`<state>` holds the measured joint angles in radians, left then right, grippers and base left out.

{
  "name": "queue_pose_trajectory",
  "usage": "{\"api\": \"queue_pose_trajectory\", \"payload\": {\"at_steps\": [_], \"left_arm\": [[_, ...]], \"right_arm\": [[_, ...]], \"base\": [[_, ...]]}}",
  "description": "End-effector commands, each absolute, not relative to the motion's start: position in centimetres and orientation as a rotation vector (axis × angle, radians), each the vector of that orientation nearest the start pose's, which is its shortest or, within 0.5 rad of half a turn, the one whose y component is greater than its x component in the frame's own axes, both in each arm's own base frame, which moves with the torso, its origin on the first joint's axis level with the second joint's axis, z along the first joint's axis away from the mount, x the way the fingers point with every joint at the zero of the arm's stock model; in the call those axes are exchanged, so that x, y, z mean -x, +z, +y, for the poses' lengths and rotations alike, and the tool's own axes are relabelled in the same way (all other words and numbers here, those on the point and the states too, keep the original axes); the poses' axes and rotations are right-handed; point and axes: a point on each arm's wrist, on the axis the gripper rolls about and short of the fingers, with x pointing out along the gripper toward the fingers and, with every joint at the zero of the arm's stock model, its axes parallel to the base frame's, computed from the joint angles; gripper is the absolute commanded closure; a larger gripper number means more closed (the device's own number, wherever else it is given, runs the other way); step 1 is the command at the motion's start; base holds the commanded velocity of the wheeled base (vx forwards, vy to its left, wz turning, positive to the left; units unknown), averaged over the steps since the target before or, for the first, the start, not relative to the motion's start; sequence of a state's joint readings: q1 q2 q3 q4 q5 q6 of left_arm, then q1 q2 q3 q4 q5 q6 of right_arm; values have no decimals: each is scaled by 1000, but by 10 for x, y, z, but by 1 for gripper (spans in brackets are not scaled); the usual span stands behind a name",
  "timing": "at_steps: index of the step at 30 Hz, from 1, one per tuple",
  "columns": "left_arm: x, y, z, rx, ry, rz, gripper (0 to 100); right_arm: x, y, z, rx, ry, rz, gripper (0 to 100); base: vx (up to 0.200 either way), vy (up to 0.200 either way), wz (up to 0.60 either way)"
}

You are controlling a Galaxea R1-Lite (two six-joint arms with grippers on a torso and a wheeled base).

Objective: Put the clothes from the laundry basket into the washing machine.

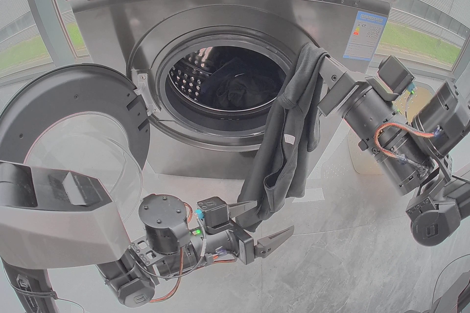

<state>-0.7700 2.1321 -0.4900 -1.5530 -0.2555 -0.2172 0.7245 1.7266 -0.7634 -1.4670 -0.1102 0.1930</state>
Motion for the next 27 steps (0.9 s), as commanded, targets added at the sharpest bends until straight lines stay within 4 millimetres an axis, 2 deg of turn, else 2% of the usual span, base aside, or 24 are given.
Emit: {"api": "queue_pose_trajectory", "payload": {"at_steps": [1, 6, 10, 15, 19, 27], "left_arm": [[-241, 55, -244, 183, -1014, 194, 0], [-262, 47, -255, 196, -993, 160, 0], [-271, 42, -255, 192, -974, 152, 0], [-271, 44, -250, 190, -961, 154, 0], [-273, 48, -238, 189, -935, 154, 0], [-279, 50, -236, 180, -921, 133, 0]], "right_arm": [[-225, 243, 198, -390, 650, -404, 100], [-225, 244, 198, -392, 652, -408, 100], [-224, 245, 197, -393, 652, -409, 100], [-224, 245, 197, -393, 653, -411, 100], [-224, 244, 197, -391, 650, -407, 100], [-224, 243, 197, -391, 650, -405, 100]], "base": [[0, 0, 0], [0, 0, 0], [0, 0, 0], [0, 0, 0], [0, 0, 0], [0, 0, 0]]}}
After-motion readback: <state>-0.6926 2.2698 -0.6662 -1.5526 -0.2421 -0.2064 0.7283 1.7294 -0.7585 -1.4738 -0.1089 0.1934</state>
